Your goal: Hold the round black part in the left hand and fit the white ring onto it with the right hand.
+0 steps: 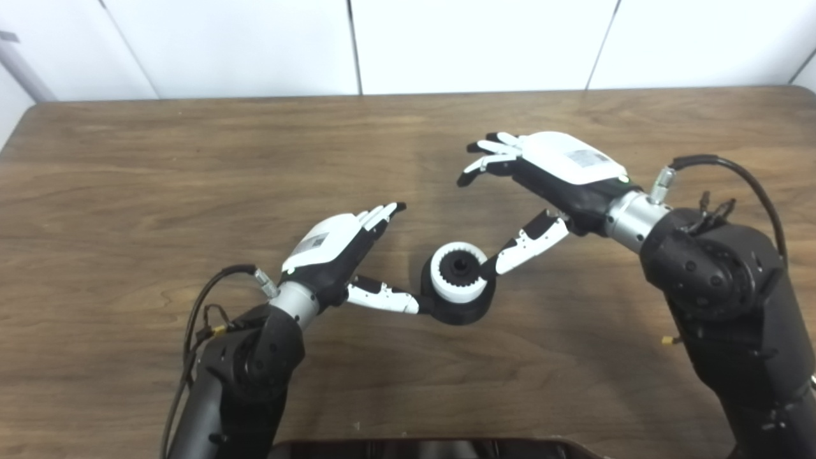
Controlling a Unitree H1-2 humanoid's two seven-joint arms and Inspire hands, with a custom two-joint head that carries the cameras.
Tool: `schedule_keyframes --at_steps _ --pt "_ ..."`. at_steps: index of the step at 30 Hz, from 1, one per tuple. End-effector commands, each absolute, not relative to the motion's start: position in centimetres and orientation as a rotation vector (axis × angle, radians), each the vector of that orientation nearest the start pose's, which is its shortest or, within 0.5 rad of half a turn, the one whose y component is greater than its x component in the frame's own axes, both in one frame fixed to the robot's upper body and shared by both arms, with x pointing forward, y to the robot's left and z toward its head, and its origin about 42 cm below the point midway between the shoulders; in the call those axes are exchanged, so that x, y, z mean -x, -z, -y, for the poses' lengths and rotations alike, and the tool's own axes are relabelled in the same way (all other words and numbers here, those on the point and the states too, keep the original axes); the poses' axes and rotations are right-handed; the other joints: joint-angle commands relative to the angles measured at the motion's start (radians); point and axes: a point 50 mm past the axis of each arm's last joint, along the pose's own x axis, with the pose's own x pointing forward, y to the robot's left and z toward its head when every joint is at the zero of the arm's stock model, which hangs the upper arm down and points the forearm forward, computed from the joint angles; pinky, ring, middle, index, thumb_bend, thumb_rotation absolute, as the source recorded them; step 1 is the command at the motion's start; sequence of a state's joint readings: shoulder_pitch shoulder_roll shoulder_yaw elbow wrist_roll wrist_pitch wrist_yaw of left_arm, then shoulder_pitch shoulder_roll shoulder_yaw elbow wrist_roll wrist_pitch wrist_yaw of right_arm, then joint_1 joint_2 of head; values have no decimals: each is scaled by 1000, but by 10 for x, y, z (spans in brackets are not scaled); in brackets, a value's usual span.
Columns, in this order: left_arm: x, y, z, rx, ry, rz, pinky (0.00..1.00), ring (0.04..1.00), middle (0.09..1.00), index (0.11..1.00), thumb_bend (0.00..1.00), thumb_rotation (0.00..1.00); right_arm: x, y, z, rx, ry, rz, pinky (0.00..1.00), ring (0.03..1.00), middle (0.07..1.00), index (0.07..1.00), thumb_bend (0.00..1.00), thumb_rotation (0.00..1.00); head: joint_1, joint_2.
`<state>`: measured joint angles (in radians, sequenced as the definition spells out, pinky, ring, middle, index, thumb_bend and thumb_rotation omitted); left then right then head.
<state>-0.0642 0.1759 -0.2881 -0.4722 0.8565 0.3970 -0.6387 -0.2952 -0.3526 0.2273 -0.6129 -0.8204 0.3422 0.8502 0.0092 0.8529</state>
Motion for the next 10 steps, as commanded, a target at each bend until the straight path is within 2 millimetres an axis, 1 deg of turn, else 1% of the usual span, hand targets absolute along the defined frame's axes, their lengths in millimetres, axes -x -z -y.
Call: schedule_keyframes --at_steps 1,4,7,10 --pt "-273 -211 -178 -977 453 53 1000 1000 1000 1000 1000 554 -299 -292 204 1222 -502 267 1000 1000 946 771 1000 479 -1 -3" --pt "-273 -212 -185 -964 460 54 1000 1000 1000 1000 1000 552 -298 -292 207 1221 -491 268 1000 1000 950 772 1000 488 -5 -10" --pt "-271 -216 -200 -902 455 57 1000 1000 1000 1000 1000 557 -297 -294 215 1157 -467 242 1000 1000 950 779 1000 463 -13 -12" --pt "-269 -219 -216 -864 409 57 869 997 1000 999 1000 565 -295 -292 224 1058 -446 197 997 993 952 848 1000 429 -18 -20"
